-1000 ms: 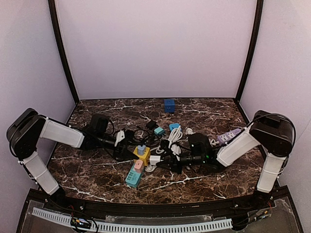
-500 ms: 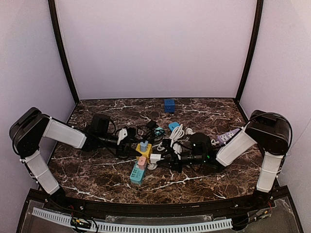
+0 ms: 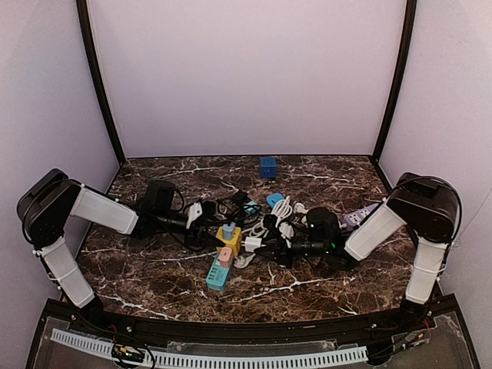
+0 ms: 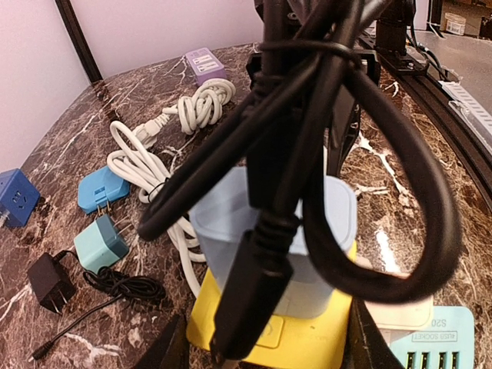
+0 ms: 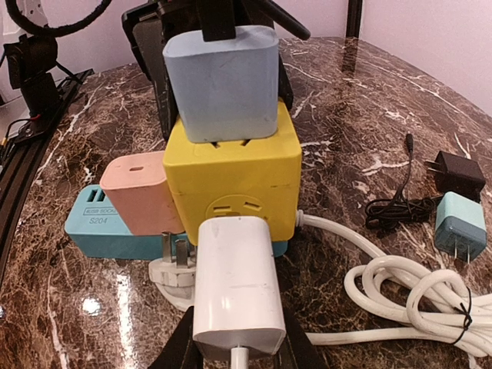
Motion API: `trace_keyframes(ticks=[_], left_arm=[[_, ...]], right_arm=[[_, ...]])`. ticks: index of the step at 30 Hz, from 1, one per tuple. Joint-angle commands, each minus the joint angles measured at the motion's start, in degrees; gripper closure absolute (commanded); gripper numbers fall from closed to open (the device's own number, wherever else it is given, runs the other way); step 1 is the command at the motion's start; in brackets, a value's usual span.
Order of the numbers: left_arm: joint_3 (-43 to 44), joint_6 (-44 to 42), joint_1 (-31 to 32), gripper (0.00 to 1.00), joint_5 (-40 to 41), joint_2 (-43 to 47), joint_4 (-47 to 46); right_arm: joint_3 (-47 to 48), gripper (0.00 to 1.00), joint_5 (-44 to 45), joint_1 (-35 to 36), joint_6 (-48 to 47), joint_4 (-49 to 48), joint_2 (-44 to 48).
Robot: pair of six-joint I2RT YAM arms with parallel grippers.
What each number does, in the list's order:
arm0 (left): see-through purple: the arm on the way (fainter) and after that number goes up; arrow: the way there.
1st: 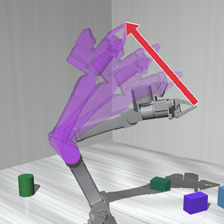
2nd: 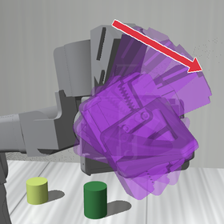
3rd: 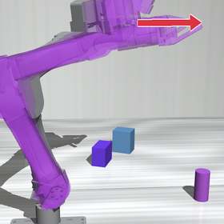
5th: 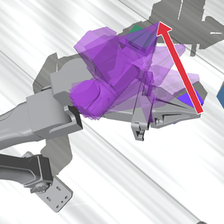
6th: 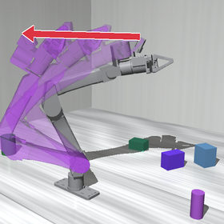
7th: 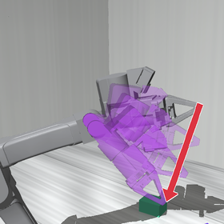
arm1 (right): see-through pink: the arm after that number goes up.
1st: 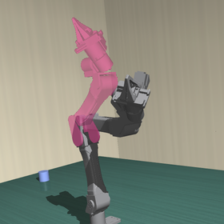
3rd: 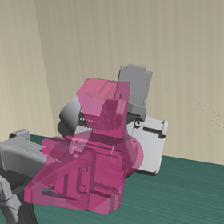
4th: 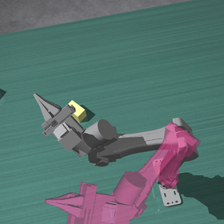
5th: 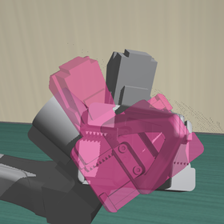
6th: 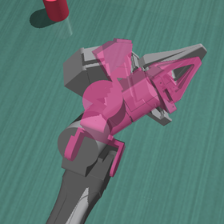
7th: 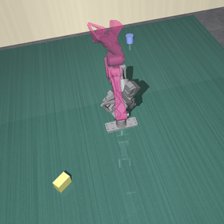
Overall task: Insert the plug
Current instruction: Insert the plug into the socket.
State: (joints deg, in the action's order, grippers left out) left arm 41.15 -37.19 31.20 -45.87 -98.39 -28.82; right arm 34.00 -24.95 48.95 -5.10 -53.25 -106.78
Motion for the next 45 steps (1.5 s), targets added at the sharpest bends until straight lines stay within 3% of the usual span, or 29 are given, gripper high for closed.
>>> trace_keyframes(ticks=[1, 33, 45], left_arm=[[-1.6, -4.6, 0.3, 0.99, 10.1, -4.0, 5.8], [-2.9, -3.1, 0.7, 0.99, 8.0, -4.9, 4.9], [-1.9, 4.2, 5.0, 0.99, 7.2, -8.2, -0.8]], right_arm=[[1.4, 1.00, -2.9, -0.3, 0.1, -5.4, -1.9], [5.3, 1.00, -2.3, -0.3, 0.4, -4.6, -4.0], [15.2, 1.00, -5.3, 2.1, -3.3, -2.4, -7.6]])
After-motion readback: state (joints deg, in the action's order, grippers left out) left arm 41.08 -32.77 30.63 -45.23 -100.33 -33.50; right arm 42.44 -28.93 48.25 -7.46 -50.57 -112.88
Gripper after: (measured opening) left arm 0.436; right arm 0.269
